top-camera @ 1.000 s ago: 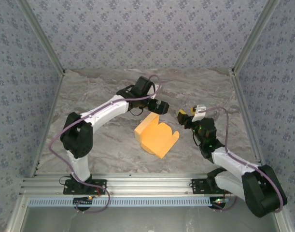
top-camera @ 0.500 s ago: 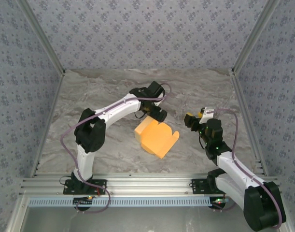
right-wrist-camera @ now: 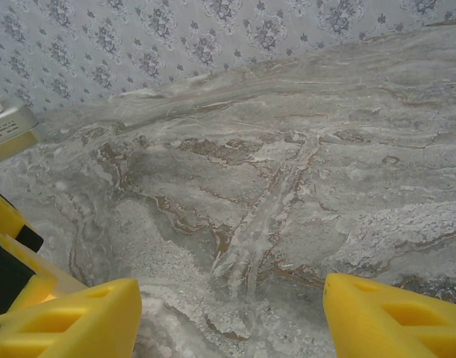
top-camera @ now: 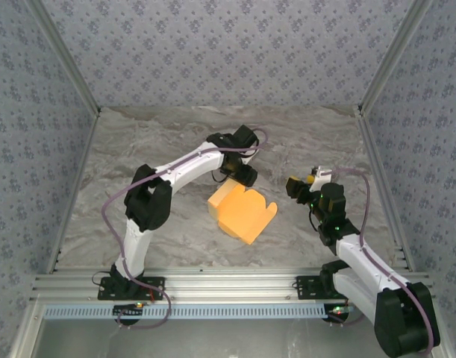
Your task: Fold the paper box
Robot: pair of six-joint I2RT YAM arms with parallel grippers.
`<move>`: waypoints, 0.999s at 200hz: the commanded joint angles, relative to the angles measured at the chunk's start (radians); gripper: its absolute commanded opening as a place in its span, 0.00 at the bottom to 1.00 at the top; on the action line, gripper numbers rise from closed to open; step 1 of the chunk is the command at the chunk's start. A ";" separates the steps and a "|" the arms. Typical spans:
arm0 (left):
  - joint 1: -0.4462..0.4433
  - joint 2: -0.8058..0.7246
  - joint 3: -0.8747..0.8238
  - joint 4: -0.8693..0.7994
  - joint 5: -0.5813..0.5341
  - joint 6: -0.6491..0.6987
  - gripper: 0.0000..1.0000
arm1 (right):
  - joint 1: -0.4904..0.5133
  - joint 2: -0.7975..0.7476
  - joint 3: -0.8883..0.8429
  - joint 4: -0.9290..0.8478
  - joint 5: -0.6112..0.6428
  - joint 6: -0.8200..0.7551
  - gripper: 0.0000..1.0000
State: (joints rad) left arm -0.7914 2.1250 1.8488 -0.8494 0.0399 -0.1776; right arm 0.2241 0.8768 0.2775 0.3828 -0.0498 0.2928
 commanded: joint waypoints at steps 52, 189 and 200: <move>0.001 0.012 0.039 -0.062 0.025 -0.007 0.59 | -0.014 0.030 0.019 0.016 -0.032 0.013 0.67; 0.117 -0.186 -0.171 0.081 0.254 -0.008 0.37 | -0.011 0.135 0.170 -0.111 -0.279 -0.043 0.68; 0.128 -0.220 -0.209 0.108 0.292 0.018 0.37 | -0.012 0.137 0.216 -0.171 -0.295 -0.067 0.68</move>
State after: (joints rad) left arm -0.6819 2.0087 1.6955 -0.8143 0.2169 -0.1768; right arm 0.2153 1.0027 0.3973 0.3191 -0.2657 0.2714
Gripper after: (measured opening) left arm 0.426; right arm 0.681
